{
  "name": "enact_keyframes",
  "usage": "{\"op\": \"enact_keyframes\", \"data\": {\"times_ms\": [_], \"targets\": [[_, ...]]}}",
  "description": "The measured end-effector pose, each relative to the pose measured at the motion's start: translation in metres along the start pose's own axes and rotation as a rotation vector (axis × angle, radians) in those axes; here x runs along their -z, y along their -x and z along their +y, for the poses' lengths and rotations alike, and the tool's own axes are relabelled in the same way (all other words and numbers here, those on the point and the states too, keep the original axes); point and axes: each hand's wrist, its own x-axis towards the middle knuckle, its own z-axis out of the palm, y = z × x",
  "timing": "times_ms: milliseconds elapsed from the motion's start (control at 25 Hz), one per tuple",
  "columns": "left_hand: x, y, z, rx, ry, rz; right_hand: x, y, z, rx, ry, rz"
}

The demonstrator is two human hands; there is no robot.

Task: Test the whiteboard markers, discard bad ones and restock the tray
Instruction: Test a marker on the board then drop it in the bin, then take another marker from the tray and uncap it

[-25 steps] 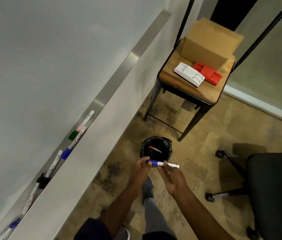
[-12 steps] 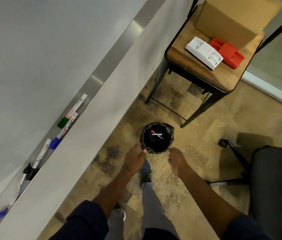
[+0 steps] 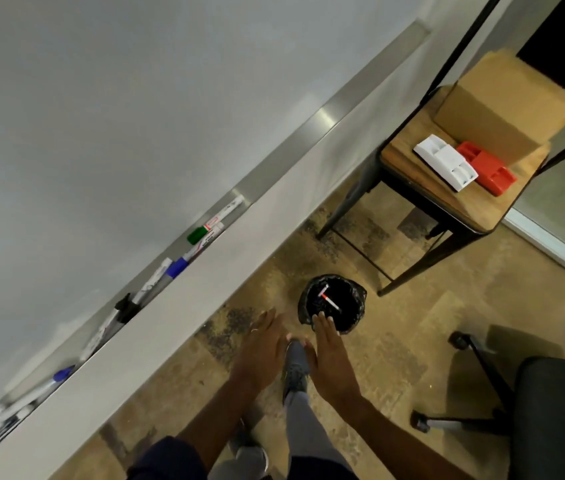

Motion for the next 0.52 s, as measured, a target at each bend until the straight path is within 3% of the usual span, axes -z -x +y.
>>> {"op": "enact_keyframes", "data": {"times_ms": [520], "targets": [[0.045,0.16,-0.115,0.08,0.01,0.299,-0.029,0.063,-0.155,0.401,0.215,0.036]]}}
